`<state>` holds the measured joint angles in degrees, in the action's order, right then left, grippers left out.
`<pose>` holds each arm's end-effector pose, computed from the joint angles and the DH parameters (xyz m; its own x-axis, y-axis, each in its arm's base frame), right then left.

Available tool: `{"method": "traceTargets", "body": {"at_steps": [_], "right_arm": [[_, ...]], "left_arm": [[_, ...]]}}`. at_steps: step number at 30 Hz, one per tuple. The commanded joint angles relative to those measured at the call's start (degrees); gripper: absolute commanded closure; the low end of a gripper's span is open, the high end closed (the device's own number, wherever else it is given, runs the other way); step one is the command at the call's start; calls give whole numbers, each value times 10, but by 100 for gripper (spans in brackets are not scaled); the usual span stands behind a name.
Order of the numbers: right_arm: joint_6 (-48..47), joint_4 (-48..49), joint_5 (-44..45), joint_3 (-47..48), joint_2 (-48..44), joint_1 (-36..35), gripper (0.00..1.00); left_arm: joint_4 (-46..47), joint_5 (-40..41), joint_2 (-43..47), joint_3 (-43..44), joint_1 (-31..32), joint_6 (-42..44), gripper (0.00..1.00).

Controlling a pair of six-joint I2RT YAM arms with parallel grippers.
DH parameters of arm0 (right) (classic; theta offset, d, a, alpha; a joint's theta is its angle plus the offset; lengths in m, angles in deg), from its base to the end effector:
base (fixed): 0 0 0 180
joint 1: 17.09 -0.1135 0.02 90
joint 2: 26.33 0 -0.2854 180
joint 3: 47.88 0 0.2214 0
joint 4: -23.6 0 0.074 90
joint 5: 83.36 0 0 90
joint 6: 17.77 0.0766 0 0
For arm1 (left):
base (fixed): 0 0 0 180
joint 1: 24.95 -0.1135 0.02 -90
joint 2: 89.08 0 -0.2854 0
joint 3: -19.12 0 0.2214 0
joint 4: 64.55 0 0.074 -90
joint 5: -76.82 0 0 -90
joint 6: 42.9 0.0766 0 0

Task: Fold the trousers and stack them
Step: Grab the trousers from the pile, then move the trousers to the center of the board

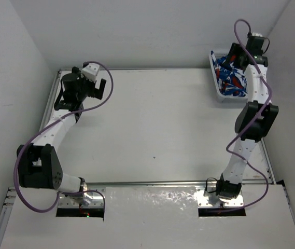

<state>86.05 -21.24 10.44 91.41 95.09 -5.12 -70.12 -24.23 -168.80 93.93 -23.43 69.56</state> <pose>0.5014 -0.1115 0.3568 -0.3676 0.3216 -0.8726 0.3630 0.9135 0.1837 0.3358 -0.0236 0.3482 -0.0861 0.3774 -0.9220 0.2676 0.9002 0.3434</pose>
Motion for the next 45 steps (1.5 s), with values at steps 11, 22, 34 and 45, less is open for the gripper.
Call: {"method": "traceTargets", "body": {"at_steps": [11,22,34,45], "right_arm": [[5,-90,32,-33,128,32,12],[-34,-120,53,-38,100,32,100],[-2,0,10,-6,-170,32,100],[143,237,-214,-38,-399,-42,100]], "left_arm": [[-203,16,-25,-28,-1,39,0],[-184,11,-35,-18,1,47,0],[-177,11,52,-71,13,43,0],[-124,48,147,-138,9,-78,1]]}}
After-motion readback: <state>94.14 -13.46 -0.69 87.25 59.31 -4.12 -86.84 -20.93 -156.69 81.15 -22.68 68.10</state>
